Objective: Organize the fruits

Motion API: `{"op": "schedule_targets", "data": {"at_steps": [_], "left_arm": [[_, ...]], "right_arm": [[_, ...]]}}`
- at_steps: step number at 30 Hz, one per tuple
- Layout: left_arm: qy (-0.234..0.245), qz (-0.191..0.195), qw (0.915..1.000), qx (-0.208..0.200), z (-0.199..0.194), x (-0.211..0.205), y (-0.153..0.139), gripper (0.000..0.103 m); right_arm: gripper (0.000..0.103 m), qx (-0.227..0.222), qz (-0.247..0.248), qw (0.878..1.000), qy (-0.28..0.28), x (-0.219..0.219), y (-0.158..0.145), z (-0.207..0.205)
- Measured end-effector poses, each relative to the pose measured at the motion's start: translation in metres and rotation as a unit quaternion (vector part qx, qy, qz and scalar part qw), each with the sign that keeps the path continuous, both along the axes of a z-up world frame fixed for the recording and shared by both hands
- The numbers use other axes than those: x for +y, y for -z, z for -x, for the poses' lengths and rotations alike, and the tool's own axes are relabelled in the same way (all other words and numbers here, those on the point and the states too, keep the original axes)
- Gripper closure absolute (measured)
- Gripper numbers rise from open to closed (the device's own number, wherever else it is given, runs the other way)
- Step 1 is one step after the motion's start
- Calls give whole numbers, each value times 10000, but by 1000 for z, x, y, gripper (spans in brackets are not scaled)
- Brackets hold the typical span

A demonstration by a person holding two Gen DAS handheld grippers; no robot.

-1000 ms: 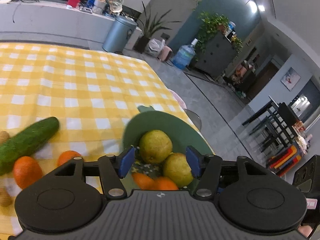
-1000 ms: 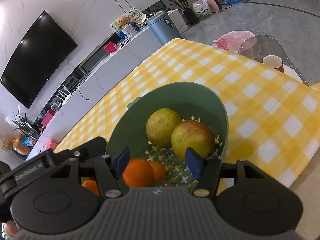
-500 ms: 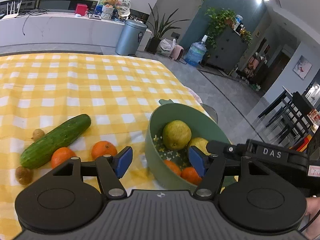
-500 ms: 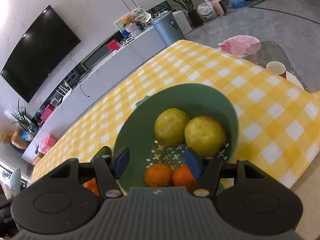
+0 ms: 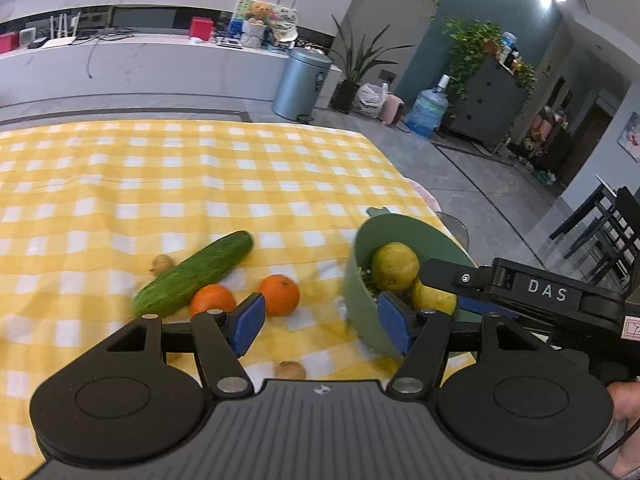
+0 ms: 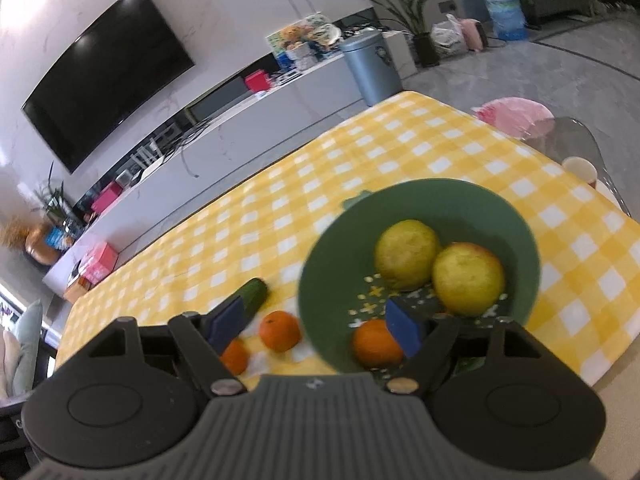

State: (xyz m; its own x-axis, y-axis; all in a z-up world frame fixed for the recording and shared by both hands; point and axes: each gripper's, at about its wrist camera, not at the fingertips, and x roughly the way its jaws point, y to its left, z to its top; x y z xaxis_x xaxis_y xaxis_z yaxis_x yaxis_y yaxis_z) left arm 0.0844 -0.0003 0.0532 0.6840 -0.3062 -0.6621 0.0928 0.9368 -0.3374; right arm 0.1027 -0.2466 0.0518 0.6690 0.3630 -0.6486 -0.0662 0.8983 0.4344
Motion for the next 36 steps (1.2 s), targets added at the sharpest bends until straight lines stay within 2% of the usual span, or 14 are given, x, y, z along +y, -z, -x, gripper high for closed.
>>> {"op": "schedule_targets", "data": {"at_steps": [10, 16, 19, 25, 29, 32, 34, 36], "left_arm": [[-288, -177, 9993, 144, 19, 22, -5, 27], [-878, -404, 9948, 330, 30, 50, 5, 25], [-1214, -191, 9904, 640, 32, 74, 18, 25], [-1583, 3, 9835, 873, 37, 108, 35, 25], [-1629, 99, 9822, 932, 36, 118, 46, 25], [-1689, 236, 9806, 971, 34, 125, 56, 25], [-1674, 323, 9806, 969, 32, 127, 61, 25], [-1657, 398, 9807, 958, 30, 127, 68, 25]], "right_arm": [[28, 6, 320, 9984, -475, 47, -7, 10], [28, -21, 426, 9961, -770, 76, -11, 17], [28, -54, 384, 9954, -871, 90, -16, 20], [25, -93, 542, 9955, -771, 117, -20, 20], [23, 47, 703, 9945, -774, 130, -4, 13], [23, 210, 635, 9960, -599, 131, 15, 4], [23, 289, 446, 9975, -456, 127, 28, -3], [25, 388, 8, 9987, -340, 120, 41, -10]]}}
